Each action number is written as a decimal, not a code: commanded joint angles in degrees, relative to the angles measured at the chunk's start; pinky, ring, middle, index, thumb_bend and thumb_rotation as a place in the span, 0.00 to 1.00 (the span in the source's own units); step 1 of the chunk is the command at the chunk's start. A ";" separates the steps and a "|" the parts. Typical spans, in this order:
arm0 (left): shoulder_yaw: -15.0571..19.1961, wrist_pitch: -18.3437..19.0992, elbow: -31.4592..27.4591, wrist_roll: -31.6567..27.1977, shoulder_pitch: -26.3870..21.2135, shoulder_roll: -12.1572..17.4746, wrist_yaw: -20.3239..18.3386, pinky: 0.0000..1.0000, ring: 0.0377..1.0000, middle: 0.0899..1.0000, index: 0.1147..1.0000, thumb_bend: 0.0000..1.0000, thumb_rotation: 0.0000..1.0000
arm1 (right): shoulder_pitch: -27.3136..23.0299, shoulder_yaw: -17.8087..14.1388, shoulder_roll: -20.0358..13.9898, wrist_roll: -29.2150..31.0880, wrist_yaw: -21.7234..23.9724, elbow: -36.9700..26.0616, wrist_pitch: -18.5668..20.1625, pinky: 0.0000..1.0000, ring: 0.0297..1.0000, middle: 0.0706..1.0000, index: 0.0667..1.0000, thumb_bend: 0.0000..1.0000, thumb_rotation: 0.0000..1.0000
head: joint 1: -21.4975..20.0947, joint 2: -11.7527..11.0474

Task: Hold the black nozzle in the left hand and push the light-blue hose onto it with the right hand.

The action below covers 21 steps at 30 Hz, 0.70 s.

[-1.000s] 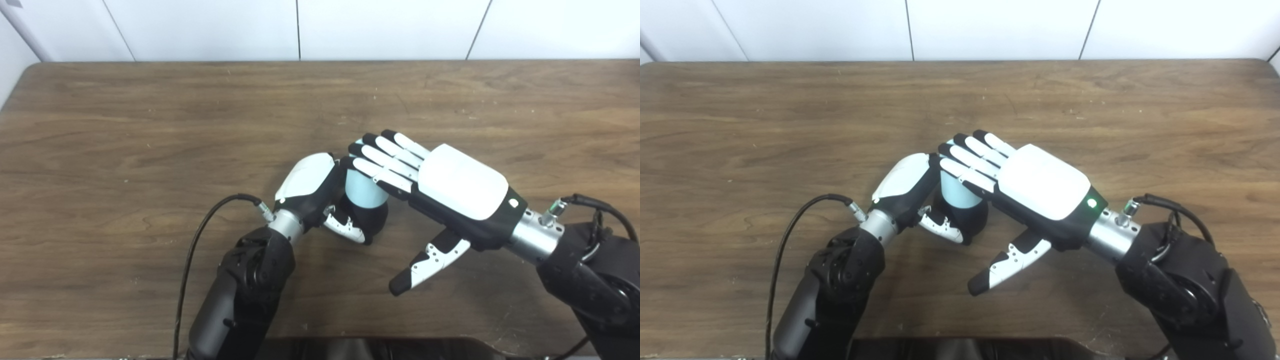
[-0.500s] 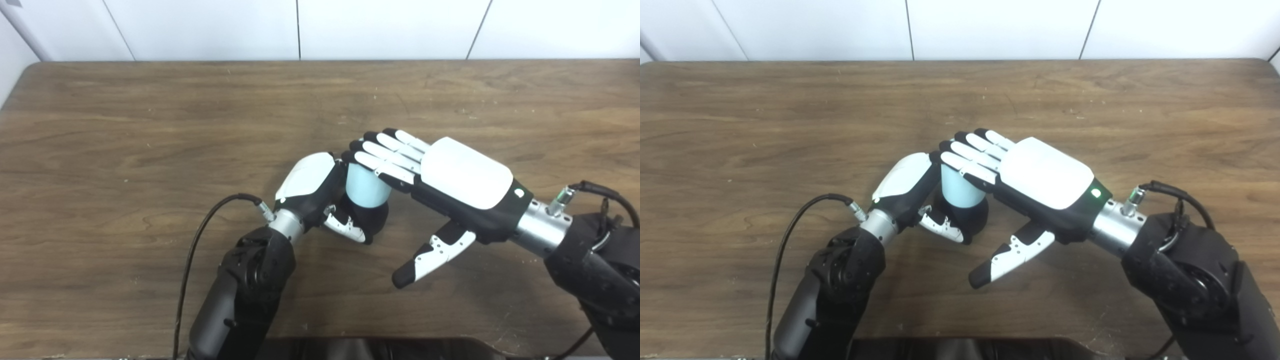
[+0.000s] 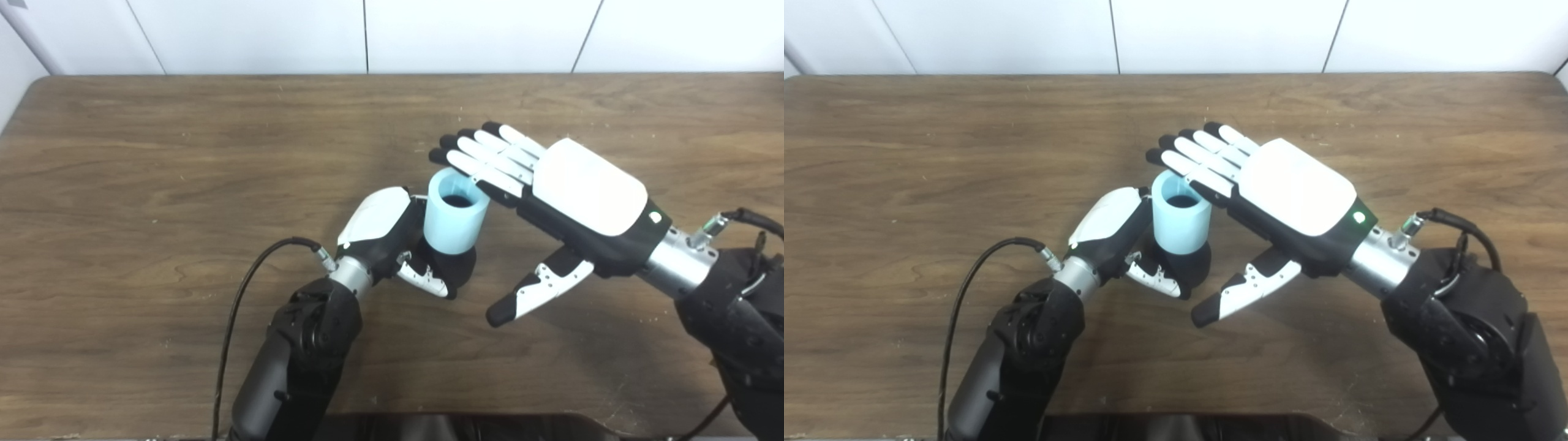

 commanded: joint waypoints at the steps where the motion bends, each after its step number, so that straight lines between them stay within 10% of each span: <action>1: -0.72 3.73 4.26 -0.27 3.71 1.61 -5.89 1.00 0.74 0.57 0.42 0.52 0.04 | -2.27 -1.25 0.25 0.54 -1.71 -0.61 -0.45 1.00 1.00 1.00 0.99 0.67 1.00 | 0.04 0.06; 20: -0.61 3.11 5.11 -1.32 1.44 3.16 -2.67 1.00 0.78 0.67 0.43 0.52 0.05 | -3.49 -3.35 1.95 0.67 -1.04 1.06 3.16 1.00 1.00 1.00 0.97 0.62 0.99 | 0.37 -0.64; 21: -0.76 2.96 5.06 -1.34 1.31 3.33 -2.45 1.00 0.79 0.69 0.56 0.72 0.02 | -3.53 -3.29 1.92 0.59 -0.92 1.07 3.26 1.00 1.00 1.00 0.97 0.62 0.99 | 0.37 -0.64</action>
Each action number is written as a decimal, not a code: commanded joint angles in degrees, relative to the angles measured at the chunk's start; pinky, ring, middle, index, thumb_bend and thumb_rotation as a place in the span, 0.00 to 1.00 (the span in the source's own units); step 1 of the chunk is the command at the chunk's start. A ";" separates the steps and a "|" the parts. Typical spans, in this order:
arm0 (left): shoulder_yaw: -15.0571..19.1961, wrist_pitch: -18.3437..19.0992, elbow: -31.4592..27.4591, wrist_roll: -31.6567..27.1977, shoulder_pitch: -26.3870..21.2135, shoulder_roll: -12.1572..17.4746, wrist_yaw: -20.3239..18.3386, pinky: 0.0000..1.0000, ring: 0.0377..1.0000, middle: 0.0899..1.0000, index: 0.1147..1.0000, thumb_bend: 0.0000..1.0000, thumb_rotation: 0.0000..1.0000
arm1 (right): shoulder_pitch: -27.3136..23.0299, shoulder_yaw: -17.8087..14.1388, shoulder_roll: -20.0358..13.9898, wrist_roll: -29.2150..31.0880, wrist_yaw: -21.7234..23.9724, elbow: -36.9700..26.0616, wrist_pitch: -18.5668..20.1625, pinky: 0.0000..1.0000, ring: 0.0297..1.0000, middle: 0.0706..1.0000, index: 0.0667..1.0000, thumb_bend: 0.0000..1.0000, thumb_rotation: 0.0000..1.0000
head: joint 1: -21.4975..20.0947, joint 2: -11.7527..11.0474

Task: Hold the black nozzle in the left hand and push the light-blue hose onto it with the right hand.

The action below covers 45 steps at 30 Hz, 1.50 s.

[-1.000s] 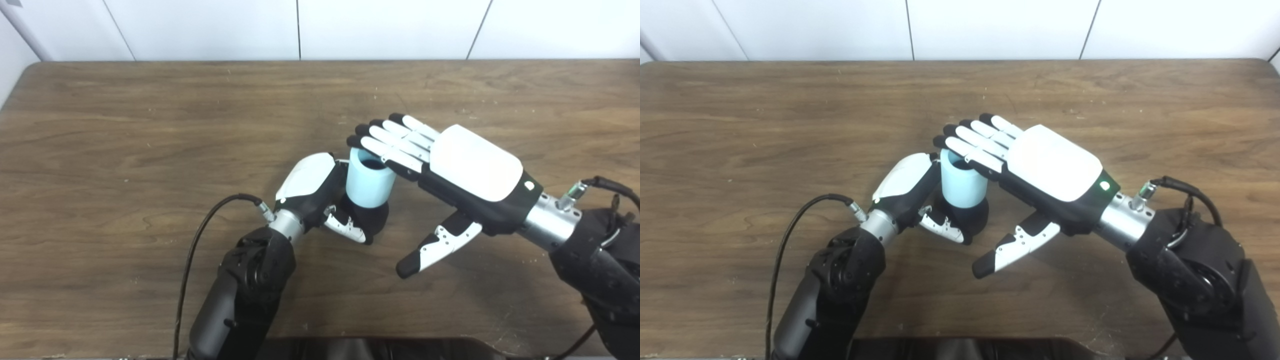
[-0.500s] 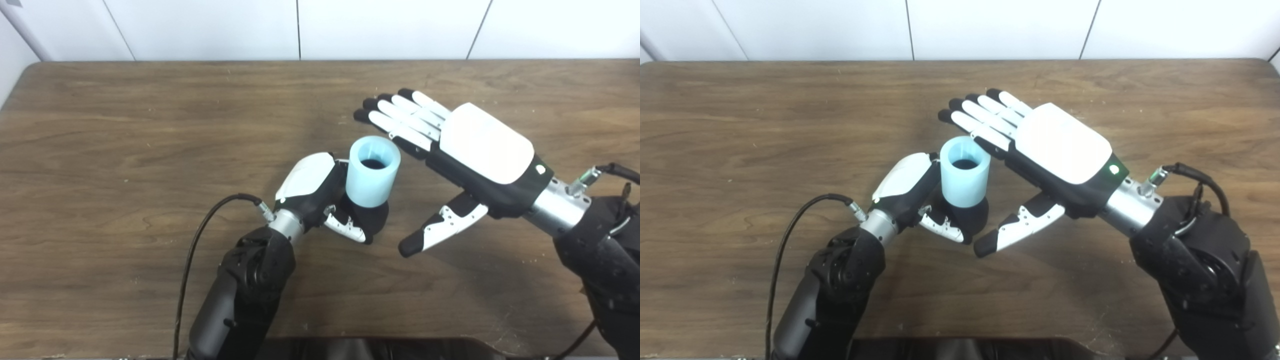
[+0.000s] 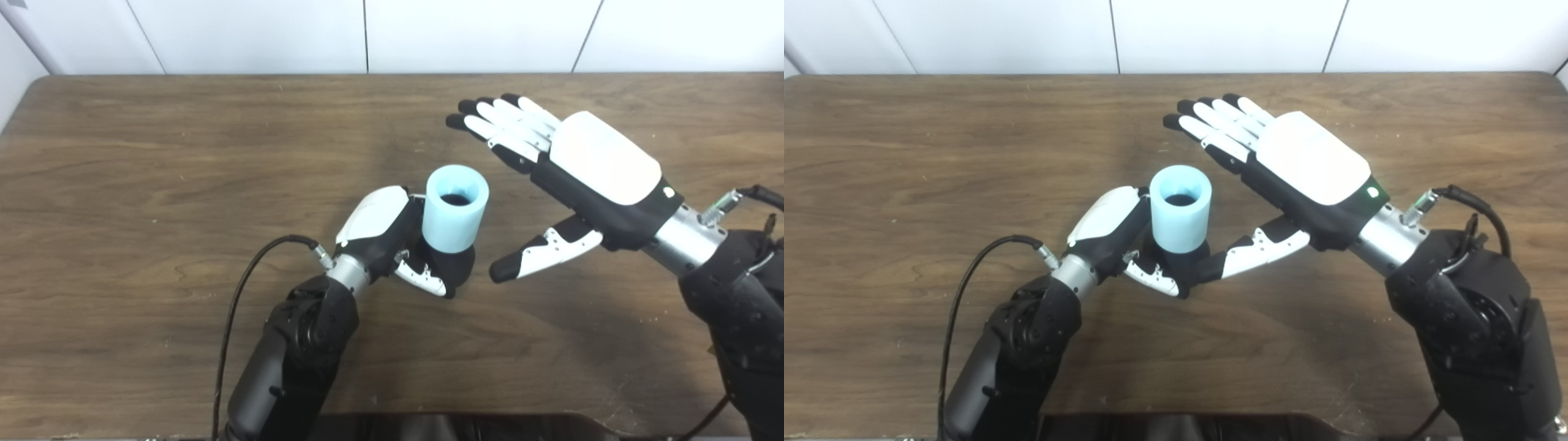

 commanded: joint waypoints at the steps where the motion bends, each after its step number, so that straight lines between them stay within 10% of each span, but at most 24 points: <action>1: -0.73 2.59 4.61 0.34 1.87 2.29 -2.66 1.00 0.79 0.70 0.60 0.79 0.01 | -2.08 -0.36 -0.13 -0.33 -0.73 -0.68 0.46 1.00 1.00 1.00 0.97 0.62 0.99 | -0.04 0.05; 7: -1.15 -2.20 4.19 0.00 0.35 4.03 1.71 0.84 0.83 0.83 0.76 0.88 0.02 | -1.86 -0.21 -0.60 -0.28 -0.61 0.04 0.23 1.00 1.00 1.00 0.98 0.63 1.00 | 0.06 -0.18; 20: -0.43 -7.82 5.58 -0.82 -0.07 4.98 8.48 1.00 1.00 0.99 0.93 0.99 0.15 | -1.73 0.15 -0.73 -1.36 -1.09 1.01 -0.53 1.00 1.00 1.00 0.98 0.63 1.00 | 0.10 -0.24; 30: 2.02 -5.62 2.09 -2.60 -1.74 5.31 5.03 1.00 1.00 1.00 0.94 1.00 0.21 | -2.15 -0.60 -1.36 -0.52 -1.13 1.93 -0.40 1.00 1.00 1.00 0.98 0.63 1.00 | 0.03 -0.22; 45: 11.60 -1.94 -5.49 -20.45 -3.14 8.85 -0.88 1.00 1.00 1.00 1.00 1.00 0.25 | -2.39 -2.50 -0.94 -0.77 -3.04 4.45 0.57 1.00 1.00 0.98 0.97 0.61 0.97 | 0.36 -0.22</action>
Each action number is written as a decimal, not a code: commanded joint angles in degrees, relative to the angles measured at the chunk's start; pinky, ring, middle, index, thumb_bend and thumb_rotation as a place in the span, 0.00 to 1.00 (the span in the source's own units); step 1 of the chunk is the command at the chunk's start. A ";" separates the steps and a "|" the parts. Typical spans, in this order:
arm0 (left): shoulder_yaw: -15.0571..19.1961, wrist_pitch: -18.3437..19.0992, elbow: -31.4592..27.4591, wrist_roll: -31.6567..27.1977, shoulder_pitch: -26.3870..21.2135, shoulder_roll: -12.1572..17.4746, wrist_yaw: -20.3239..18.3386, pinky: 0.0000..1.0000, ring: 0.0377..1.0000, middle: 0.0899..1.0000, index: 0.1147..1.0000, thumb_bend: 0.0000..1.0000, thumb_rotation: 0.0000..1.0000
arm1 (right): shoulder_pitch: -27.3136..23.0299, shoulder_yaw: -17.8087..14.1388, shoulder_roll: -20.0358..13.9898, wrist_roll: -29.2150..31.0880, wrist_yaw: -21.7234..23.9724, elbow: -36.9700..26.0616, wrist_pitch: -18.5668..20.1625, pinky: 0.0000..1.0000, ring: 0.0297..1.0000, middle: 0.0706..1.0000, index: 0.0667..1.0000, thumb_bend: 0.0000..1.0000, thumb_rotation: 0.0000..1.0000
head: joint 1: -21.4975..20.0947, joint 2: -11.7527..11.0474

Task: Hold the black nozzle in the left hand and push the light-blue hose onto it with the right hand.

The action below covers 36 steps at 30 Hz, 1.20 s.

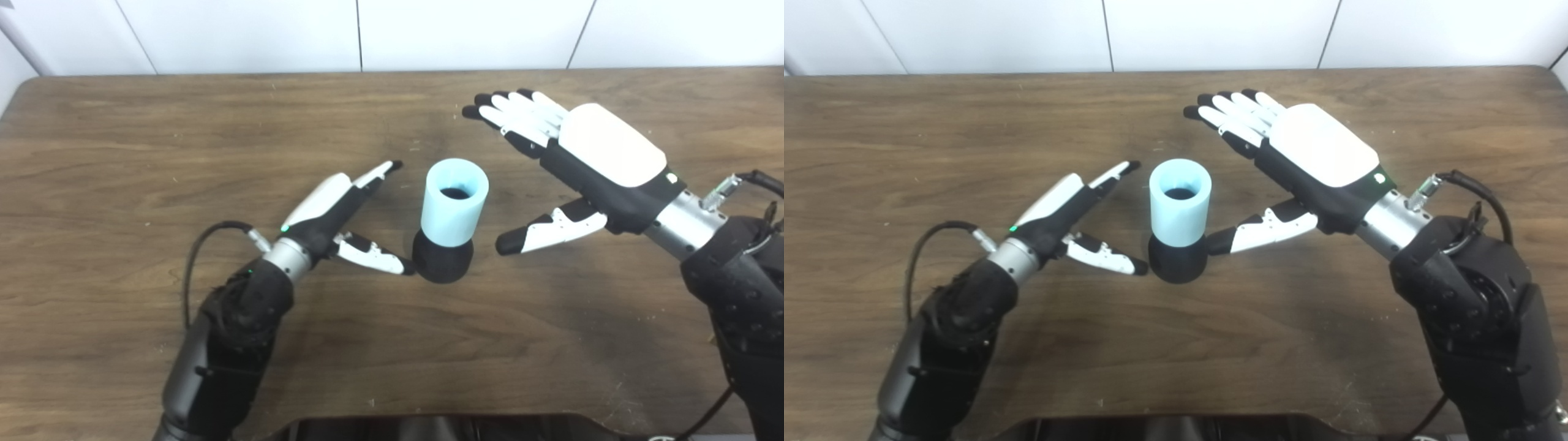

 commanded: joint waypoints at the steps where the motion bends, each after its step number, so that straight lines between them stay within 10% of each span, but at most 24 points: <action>1: 1.30 -0.03 -2.98 -2.95 -1.52 0.49 0.37 1.00 1.00 1.00 1.00 1.00 0.25 | -1.67 -1.31 -0.52 -0.01 -2.31 -0.06 -0.14 1.00 1.00 0.98 0.97 0.61 0.97 | 0.03 0.01; 11: 9.85 4.99 -10.86 -15.83 -2.07 1.08 0.67 1.00 1.00 1.00 1.00 1.00 0.19 | -1.24 -3.37 -0.40 1.98 -4.36 3.07 1.96 0.99 1.00 0.98 0.96 0.63 0.99 | 0.06 -0.06; 24: 20.73 3.77 -11.92 -27.28 2.27 -1.61 11.49 0.96 0.94 0.92 0.92 0.99 0.20 | 1.35 -5.82 1.67 7.46 -9.58 10.15 5.22 0.91 0.97 0.96 0.96 0.62 1.00 | -0.68 -0.48; 36: 25.88 2.61 -12.14 -30.08 8.09 -5.35 21.38 0.91 0.93 0.95 0.96 0.45 0.61 | 4.43 -14.79 14.60 21.88 -21.60 16.86 12.77 0.84 0.91 0.92 0.95 0.49 1.00 | -1.18 -1.41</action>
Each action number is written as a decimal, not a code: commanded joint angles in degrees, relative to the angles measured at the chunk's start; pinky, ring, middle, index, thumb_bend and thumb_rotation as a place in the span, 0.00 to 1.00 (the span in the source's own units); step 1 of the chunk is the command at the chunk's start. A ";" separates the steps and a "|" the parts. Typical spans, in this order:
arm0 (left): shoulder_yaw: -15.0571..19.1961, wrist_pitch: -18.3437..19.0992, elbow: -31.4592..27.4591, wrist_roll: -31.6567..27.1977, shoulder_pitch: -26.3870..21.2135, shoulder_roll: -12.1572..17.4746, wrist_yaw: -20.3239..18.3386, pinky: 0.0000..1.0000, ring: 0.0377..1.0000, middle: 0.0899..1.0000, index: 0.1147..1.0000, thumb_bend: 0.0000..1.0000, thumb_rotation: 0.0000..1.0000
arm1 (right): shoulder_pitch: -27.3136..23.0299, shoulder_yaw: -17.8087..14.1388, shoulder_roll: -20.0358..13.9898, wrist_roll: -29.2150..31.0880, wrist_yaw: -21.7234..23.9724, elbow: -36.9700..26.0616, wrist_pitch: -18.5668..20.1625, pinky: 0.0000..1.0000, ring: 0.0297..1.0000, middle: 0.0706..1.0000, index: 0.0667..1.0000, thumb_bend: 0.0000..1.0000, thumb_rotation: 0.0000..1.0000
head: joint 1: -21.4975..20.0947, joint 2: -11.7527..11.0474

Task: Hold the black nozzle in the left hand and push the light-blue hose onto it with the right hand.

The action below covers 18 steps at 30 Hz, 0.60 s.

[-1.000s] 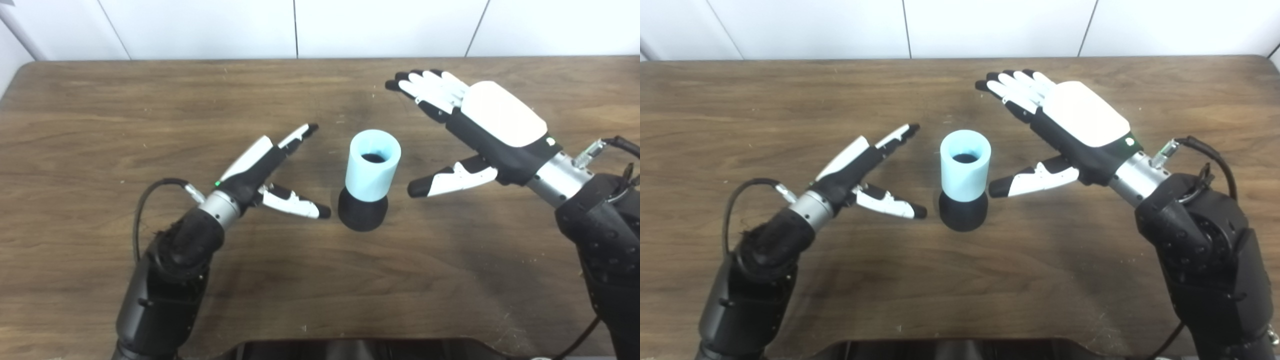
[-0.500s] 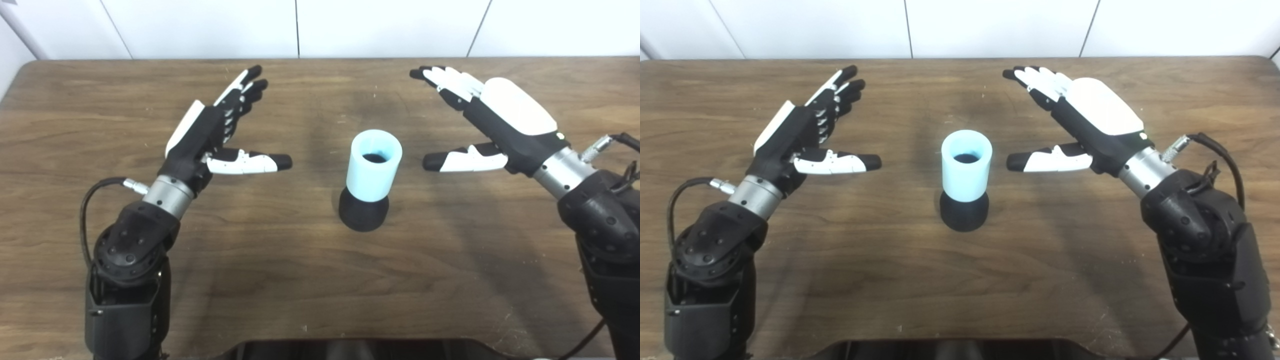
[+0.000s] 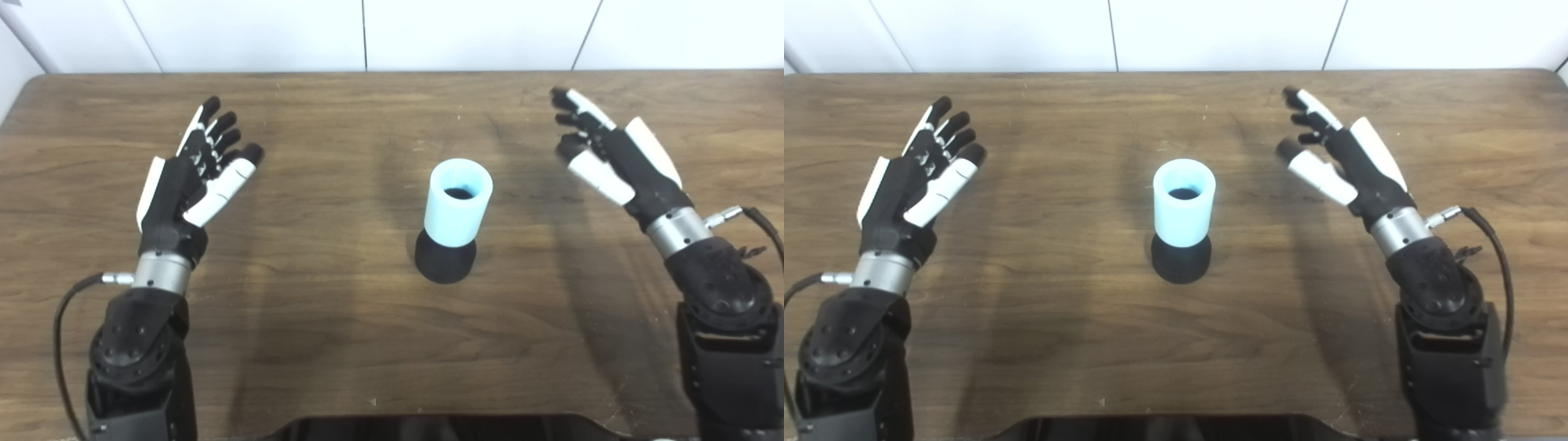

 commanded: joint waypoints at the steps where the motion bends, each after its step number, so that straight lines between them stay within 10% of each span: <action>1: 0.68 -3.11 -0.66 -0.45 0.33 0.56 1.85 0.91 0.93 0.95 0.96 0.43 0.63 | -0.87 -2.25 1.76 4.03 -3.52 -0.19 0.60 0.84 0.91 0.92 0.94 0.48 1.00 | -0.07 -0.34; 18: -1.88 -13.07 7.67 0.48 5.21 -0.20 5.94 0.99 0.96 0.97 0.96 0.42 0.75 | 3.68 -2.24 7.65 14.12 -12.37 8.64 -9.81 0.89 0.93 0.92 0.91 0.47 1.00 | 1.62 -8.84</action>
